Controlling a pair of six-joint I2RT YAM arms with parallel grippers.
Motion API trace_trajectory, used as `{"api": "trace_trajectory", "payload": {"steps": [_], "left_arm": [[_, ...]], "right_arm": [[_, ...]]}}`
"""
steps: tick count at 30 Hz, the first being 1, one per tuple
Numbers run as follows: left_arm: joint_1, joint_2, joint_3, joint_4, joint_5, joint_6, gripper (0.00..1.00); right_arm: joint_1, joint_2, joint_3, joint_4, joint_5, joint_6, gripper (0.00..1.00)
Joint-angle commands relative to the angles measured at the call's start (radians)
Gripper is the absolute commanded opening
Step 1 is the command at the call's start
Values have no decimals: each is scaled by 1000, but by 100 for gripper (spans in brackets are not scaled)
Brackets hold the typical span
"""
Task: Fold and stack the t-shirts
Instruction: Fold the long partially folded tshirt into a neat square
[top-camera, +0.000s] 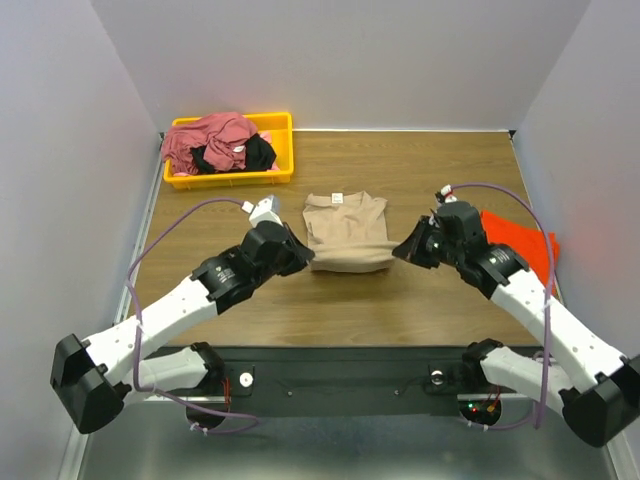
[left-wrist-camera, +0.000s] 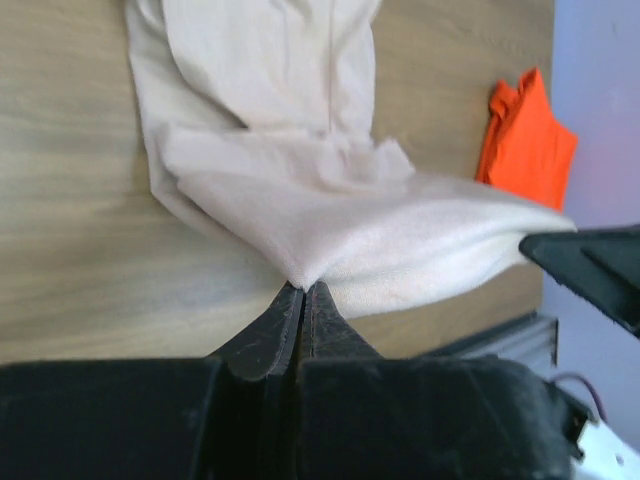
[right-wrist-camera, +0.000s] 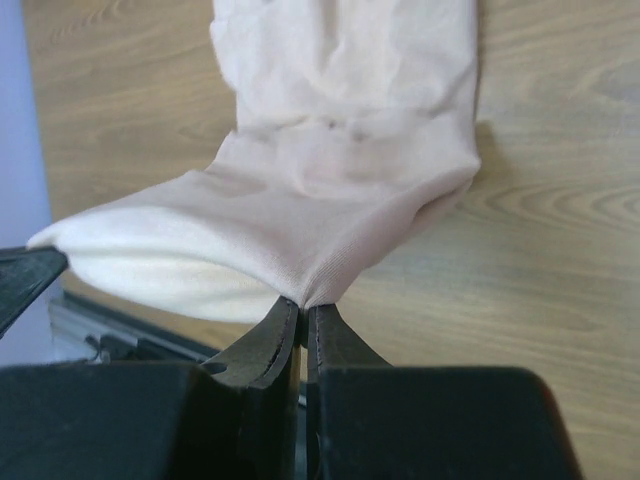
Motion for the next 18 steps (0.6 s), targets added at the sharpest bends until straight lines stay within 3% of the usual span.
{"api": "trace_trajectory", "payload": {"steps": [1, 5, 18], "left_arm": [[106, 56, 82, 31, -30, 66, 0], [185, 136, 148, 74, 17, 114, 0], [326, 422, 390, 125, 7, 198, 0]], "right_arm": [[6, 89, 104, 87, 151, -19, 0], [2, 225, 221, 118, 258, -36, 0], [-51, 564, 452, 153, 302, -36, 0]]}}
